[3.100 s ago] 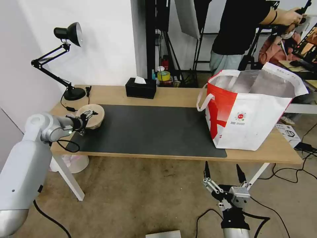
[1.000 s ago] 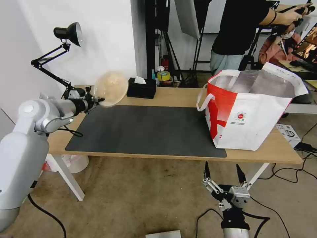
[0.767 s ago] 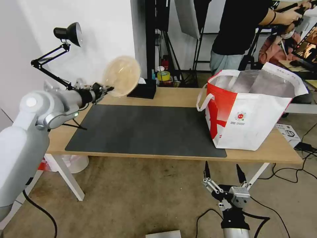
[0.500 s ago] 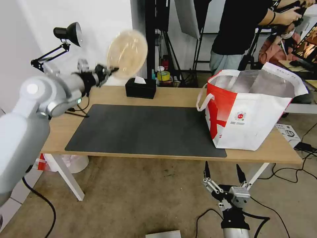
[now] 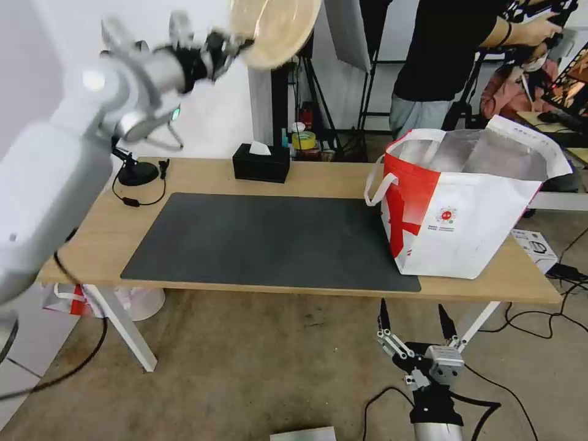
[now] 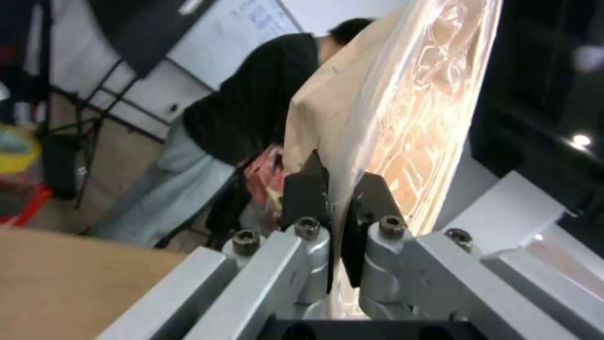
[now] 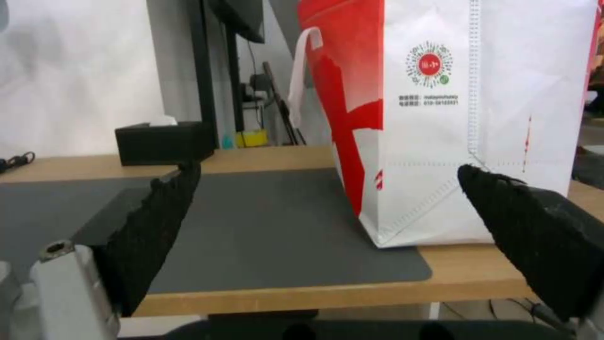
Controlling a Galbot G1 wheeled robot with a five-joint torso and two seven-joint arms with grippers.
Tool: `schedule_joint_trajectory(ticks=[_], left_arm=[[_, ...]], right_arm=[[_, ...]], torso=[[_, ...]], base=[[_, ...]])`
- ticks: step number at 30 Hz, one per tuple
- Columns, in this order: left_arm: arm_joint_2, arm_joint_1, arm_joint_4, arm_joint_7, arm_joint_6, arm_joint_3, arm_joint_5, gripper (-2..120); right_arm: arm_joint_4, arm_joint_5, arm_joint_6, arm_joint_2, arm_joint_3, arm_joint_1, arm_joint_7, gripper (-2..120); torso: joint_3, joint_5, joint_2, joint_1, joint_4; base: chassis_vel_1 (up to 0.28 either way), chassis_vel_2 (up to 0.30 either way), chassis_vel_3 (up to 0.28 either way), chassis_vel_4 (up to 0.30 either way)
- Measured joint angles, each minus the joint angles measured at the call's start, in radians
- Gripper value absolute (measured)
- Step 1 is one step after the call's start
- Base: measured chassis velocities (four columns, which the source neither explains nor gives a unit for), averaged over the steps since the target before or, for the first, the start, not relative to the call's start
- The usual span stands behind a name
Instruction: Pick up the trash from the table and place it into the takeout bag.
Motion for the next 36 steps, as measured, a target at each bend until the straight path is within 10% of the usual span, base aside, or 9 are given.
schedule_joint_trajectory(ticks=[15, 36], left_arm=[[-0.266, -0.190, 0.318, 0.146, -0.024, 0.226, 0.081, 1], [-0.484, -0.229, 0.614, 0.332, 0.082, 0.304, 0.124, 1]], right_arm=[[0.000, 0.000, 0.000, 0.000, 0.000, 0.000, 0.000, 100], [0.000, 0.000, 0.000, 0.000, 0.000, 0.000, 0.000, 100]], torso=[[0.000, 0.0004, 0.000, 0.000, -0.0002], [0.000, 0.0002, 0.000, 0.000, 0.0001]], base=[[0.000, 0.000, 0.000, 0.000], [0.000, 0.000, 0.000, 0.000]])
